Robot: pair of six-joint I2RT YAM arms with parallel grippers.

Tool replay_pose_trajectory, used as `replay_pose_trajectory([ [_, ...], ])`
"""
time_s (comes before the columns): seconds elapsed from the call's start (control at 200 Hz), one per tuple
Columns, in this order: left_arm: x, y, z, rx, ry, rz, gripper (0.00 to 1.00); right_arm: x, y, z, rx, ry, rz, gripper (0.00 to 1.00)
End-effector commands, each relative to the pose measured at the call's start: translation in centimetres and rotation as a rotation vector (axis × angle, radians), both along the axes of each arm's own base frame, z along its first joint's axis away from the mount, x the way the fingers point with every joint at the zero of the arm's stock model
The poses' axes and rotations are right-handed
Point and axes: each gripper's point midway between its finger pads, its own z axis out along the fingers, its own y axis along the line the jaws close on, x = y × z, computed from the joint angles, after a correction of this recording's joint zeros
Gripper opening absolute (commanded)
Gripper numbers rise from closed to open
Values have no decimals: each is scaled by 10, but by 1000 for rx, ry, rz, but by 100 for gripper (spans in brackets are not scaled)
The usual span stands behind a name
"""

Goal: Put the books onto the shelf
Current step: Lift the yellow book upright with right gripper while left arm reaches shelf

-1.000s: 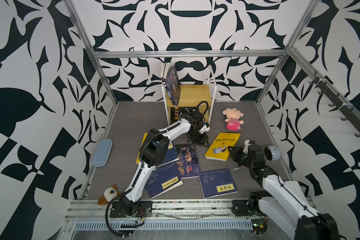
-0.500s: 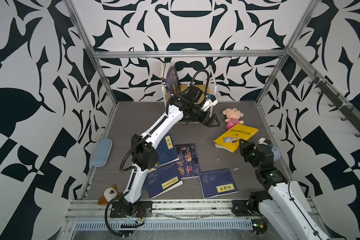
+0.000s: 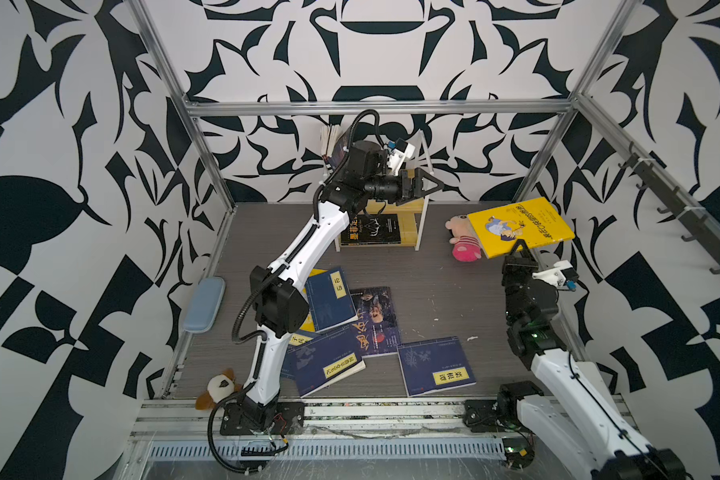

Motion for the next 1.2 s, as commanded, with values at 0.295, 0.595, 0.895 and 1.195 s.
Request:
replay_pose_trajectory([
  [0.295,-13,-20,26,-179,240,-28,100,12,27,171,132,-580,112,0],
  [0.595,-16,-26,42,-217,281,9,100,21,72,200,134,-654,201,0],
  [0.895,-32,-21,86,-313,144,-71,99,24,88,187,144,-637,218,0],
  [1.195,-31,-13,61,-236,241,-59,91,21,69,171,217,-630,144,0],
])
